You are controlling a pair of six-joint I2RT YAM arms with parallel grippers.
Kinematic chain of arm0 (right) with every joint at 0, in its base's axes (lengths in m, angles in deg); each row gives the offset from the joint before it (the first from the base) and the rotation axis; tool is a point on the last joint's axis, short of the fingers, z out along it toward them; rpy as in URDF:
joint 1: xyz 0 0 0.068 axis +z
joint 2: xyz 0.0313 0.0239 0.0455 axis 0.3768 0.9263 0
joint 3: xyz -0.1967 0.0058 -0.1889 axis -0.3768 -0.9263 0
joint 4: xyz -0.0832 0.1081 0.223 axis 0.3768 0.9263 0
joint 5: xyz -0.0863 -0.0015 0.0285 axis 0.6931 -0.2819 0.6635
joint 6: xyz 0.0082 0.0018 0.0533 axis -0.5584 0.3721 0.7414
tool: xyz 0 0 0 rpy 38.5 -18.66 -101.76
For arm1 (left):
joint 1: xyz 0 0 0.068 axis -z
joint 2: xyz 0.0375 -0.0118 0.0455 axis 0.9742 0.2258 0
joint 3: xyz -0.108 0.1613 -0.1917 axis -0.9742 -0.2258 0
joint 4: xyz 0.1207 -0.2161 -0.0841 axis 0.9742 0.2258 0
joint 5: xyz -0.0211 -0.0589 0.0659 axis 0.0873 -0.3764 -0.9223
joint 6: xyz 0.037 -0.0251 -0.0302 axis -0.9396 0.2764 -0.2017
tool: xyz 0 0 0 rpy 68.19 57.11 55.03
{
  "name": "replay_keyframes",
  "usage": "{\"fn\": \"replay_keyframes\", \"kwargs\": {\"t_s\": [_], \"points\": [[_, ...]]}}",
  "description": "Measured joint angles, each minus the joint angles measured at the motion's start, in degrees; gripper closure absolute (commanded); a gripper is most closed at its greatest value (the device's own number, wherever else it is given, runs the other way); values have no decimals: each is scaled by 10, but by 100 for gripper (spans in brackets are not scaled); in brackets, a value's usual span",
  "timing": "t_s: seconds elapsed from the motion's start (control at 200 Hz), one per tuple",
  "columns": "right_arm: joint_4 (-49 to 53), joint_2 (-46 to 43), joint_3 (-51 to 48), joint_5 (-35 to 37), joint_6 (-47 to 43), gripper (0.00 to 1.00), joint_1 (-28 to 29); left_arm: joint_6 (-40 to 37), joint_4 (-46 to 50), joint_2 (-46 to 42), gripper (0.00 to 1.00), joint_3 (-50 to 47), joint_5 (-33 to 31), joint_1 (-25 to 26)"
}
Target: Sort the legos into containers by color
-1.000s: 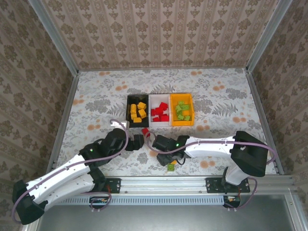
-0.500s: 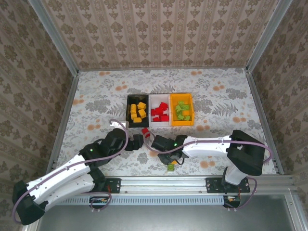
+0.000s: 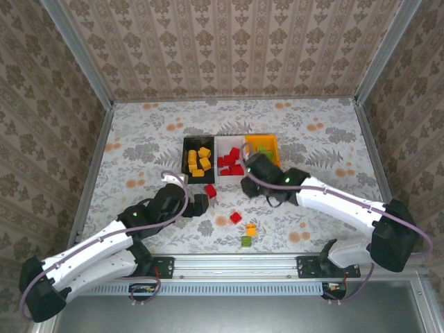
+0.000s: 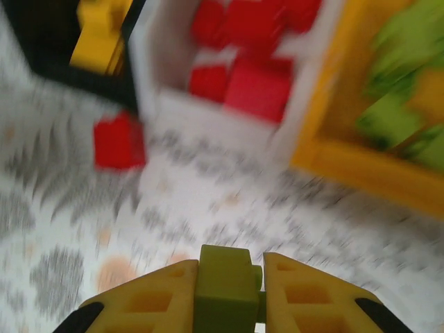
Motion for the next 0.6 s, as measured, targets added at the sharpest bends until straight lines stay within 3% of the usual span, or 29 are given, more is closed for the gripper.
{"fn": "replay_keyframes", "kwargs": {"t_s": [0.155, 0.4, 0.6], "points": [[-16, 76, 71, 10, -8, 77, -99, -16, -9, 61, 1, 10, 20, 0], [-12, 216, 151, 38, -8, 73, -158, -37, -37, 136, 0, 33, 48, 2], [-7, 258, 201, 52, -7, 35, -165, -44, -50, 161, 0, 33, 64, 2]]}}
